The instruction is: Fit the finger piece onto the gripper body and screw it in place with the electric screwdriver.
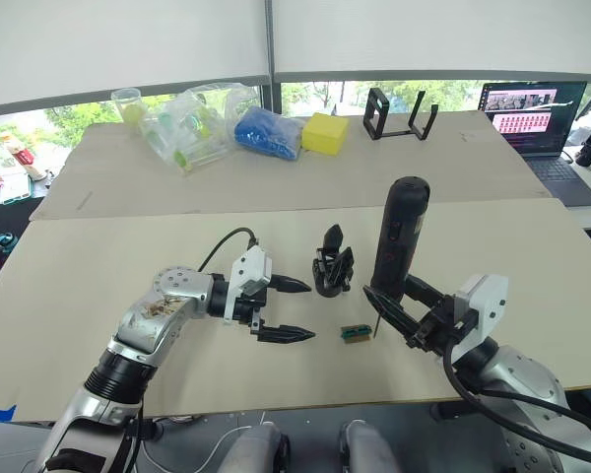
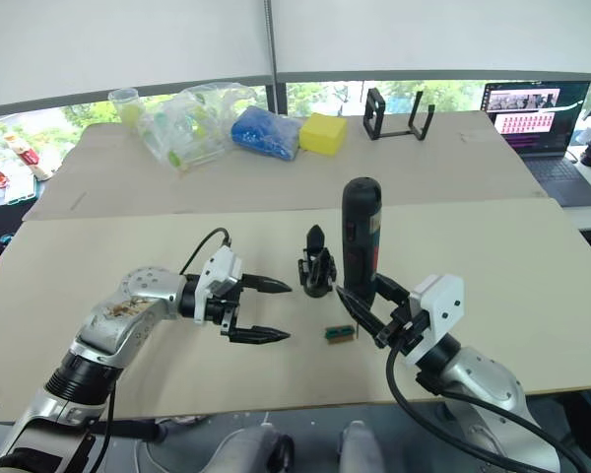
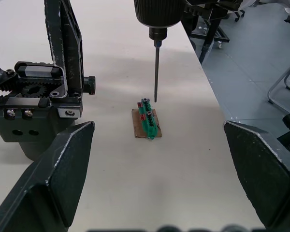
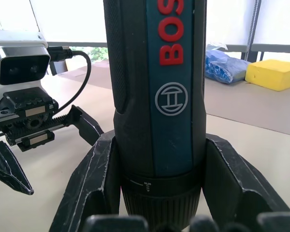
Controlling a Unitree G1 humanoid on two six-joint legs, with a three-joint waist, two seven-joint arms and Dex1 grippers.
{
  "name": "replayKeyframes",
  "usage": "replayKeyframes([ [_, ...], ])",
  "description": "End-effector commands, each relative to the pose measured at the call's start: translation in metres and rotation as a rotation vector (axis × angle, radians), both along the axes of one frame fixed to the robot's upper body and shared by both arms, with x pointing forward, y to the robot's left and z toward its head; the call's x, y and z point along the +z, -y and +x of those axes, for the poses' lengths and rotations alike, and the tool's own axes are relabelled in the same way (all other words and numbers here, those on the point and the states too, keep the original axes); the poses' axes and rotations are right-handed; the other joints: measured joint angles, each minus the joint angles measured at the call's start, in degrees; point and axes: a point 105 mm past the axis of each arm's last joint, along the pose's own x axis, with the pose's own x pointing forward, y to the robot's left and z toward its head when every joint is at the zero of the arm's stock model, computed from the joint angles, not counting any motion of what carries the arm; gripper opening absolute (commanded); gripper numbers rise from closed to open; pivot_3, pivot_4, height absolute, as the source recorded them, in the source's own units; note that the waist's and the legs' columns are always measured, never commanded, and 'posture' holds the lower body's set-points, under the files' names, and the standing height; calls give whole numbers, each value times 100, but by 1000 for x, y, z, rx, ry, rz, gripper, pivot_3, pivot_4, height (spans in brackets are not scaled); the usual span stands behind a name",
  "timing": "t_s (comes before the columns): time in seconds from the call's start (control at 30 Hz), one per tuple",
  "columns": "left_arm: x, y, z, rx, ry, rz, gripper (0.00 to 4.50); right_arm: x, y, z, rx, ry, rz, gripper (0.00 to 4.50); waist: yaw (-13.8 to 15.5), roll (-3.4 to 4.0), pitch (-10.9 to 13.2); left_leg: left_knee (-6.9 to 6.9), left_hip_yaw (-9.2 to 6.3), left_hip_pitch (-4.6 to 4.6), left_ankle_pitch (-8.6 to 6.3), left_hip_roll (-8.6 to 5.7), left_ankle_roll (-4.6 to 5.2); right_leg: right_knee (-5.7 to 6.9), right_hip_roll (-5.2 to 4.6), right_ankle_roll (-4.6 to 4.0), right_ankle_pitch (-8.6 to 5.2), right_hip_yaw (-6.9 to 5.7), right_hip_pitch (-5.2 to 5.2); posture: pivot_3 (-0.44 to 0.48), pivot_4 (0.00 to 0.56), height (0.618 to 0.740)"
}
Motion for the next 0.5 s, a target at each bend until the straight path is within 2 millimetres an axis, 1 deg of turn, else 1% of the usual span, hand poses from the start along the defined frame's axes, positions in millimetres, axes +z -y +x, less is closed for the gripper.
replayKeyframes([
  [0.03, 9, 1, 0, -7, 44, -21, 4500, 20, -4, -8, 31, 90, 24, 1915, 1, 0, 0, 0, 0, 0, 0, 0, 0, 0, 0, 0, 0, 0, 0, 0, 150, 740],
  [0.1, 8, 1, -1, -9, 43, -20, 4500, 26, -3, -8, 26, 104, 42, 1915, 0, 0, 0, 0, 0, 0, 0, 0, 0, 0, 0, 0, 0, 0, 0, 0, 150, 740],
  [0.27, 8, 1, -1, -18, 42, -18, 4500, 31, -3, -6, 24, 125, 54, 1915, 1, -1, 0, 0, 0, 0, 0, 0, 0, 0, 0, 0, 0, 0, 0, 0, 150, 740],
  [0.5, 7, 2, -3, -36, 48, -8, 4500, 29, -4, -3, 19, 126, 53, 1915, 4, -1, 0, 0, -1, 0, 0, 0, 0, 0, 0, 0, 0, -1, -1, 0, 150, 740],
])
